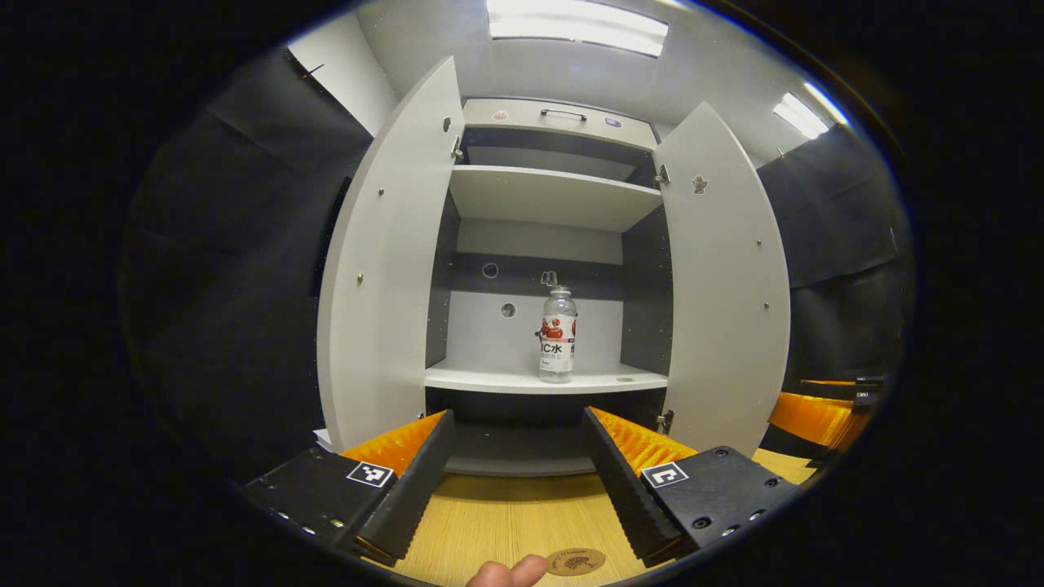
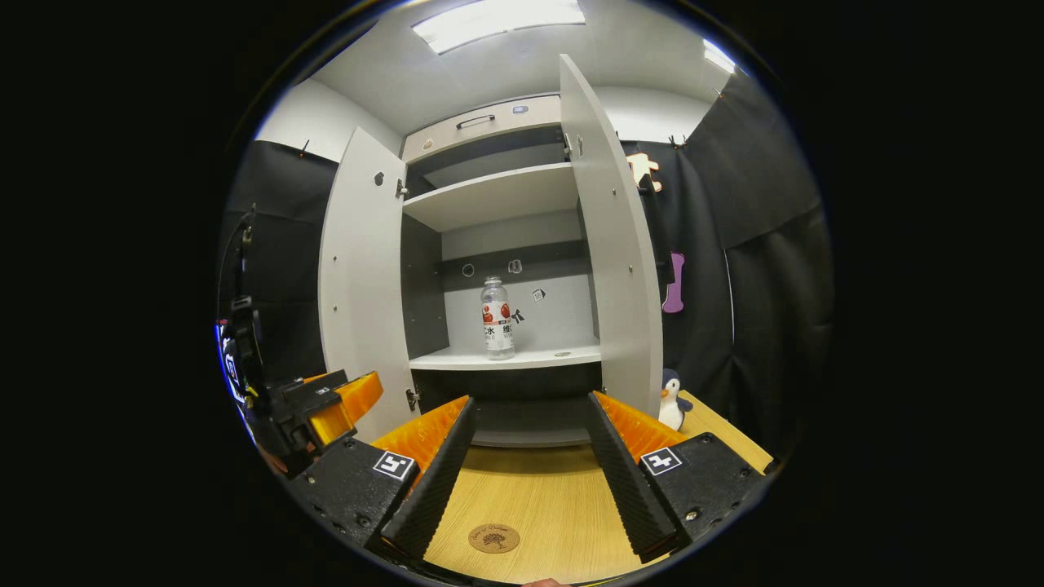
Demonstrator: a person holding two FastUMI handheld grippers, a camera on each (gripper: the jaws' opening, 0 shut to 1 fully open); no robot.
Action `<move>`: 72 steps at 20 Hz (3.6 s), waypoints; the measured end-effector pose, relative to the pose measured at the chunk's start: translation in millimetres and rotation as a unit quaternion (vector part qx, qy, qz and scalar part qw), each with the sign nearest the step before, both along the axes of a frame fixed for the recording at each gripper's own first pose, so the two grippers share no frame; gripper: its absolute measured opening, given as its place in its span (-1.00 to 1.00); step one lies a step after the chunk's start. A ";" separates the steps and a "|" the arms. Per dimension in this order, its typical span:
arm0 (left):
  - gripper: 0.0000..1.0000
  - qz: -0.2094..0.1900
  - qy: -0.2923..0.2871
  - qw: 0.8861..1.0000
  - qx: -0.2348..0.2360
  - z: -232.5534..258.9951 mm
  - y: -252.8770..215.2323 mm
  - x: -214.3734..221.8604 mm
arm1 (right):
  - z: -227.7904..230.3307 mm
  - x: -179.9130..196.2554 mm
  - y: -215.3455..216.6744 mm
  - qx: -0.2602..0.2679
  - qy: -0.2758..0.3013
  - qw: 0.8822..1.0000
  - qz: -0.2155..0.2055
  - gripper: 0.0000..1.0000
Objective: Grasp the bottle in the cabinet with the left hand and place it on the coaster, then close the right door with the right hand and the left door with the left hand.
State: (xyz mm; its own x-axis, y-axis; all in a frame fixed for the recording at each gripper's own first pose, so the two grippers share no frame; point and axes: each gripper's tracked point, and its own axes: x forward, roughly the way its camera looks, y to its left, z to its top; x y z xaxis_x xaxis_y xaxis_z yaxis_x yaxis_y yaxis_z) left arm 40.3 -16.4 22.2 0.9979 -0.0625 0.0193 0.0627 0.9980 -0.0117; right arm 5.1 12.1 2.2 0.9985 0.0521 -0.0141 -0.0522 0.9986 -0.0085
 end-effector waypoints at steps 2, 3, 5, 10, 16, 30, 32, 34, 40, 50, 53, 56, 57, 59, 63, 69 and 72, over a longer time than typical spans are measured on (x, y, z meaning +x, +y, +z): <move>0.89 -0.017 -0.013 1.000 -0.006 11.9 -7.5 13.7 | 0.9 0.8 -1.6 -0.002 -0.002 1.000 -0.003 0.65; 0.89 -0.027 -0.022 0.999 -0.005 19.3 -10.5 22.8 | 2.0 1.1 -3.2 -0.003 -0.002 1.000 -0.005 0.65; 0.89 -0.049 -0.032 0.998 0.008 31.4 -20.5 43.8 | 3.1 2.3 -6.2 -0.003 -0.004 1.000 -0.009 0.65; 0.89 -0.095 -0.046 0.994 -0.004 50.1 -53.1 106.1 | 5.2 1.0 -13.1 -0.002 0.000 1.000 -0.017 0.65; 0.99 -0.108 -0.021 0.994 -0.019 53.5 -71.7 206.7 | 4.3 -1.5 -28.7 -0.009 0.002 0.999 -0.044 0.65; 0.89 -0.048 0.028 0.998 0.025 4.3 -68.9 344.1 | -14.1 10.9 -62.4 -0.013 0.039 0.996 -0.078 0.65; 0.80 -0.048 0.023 0.998 0.022 7.9 -70.7 352.2 | -18.6 11.5 -62.7 -0.014 0.047 0.996 -0.074 0.66; 0.89 -0.045 0.021 0.998 0.022 10.8 -71.5 358.7 | -19.5 11.7 -62.5 -0.015 0.050 0.996 -0.072 0.66; 0.57 -0.044 0.016 0.998 0.032 16.0 -68.8 361.4 | -17.0 10.9 -62.7 -0.013 0.044 0.996 -0.070 0.66; 0.53 -0.092 -0.016 0.995 0.021 41.4 -65.1 290.1 | -15.4 0.4 -56.5 -0.015 0.035 0.997 -0.060 0.65; 0.53 -0.095 -0.032 0.995 0.022 44.2 -60.0 260.2 | -14.1 -0.7 -46.2 -0.017 0.034 0.998 -0.048 0.66; 0.53 -0.100 -0.026 0.994 0.020 35.2 -60.8 233.3 | -9.0 0.4 -36.7 -0.023 0.027 0.999 -0.034 0.66; 0.53 -0.102 -0.022 0.994 0.018 29.5 -61.8 224.3 | -8.5 0.4 -34.6 -0.026 0.026 0.999 -0.032 0.66; 0.53 -0.102 -0.014 0.995 0.014 15.8 -61.7 207.3 | -6.8 -0.9 -28.2 -0.020 0.022 0.999 -0.023 0.66; 0.54 -0.085 0.008 0.996 0.008 -25.1 -54.7 173.2 | 4.6 -5.4 -13.6 -0.003 0.008 1.000 0.004 0.65; 0.54 -0.060 0.044 0.997 0.022 -105.8 -52.4 122.2 | 20.4 -13.0 -15.0 0.017 -0.005 0.999 0.031 0.65; 0.54 -0.057 0.073 0.996 0.017 -149.2 -61.8 99.0 | 27.8 -11.3 -25.1 -0.011 -0.002 1.000 0.017 0.65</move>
State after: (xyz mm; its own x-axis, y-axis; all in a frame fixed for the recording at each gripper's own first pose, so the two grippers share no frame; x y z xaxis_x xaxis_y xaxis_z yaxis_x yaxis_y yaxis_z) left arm 139.3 -78.2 -126.9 0.9761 -0.1741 -0.1298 0.1761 0.9844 0.0039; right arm -6.2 -13.0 30.0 0.9963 0.0852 -0.0119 -0.0856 0.9958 -0.0314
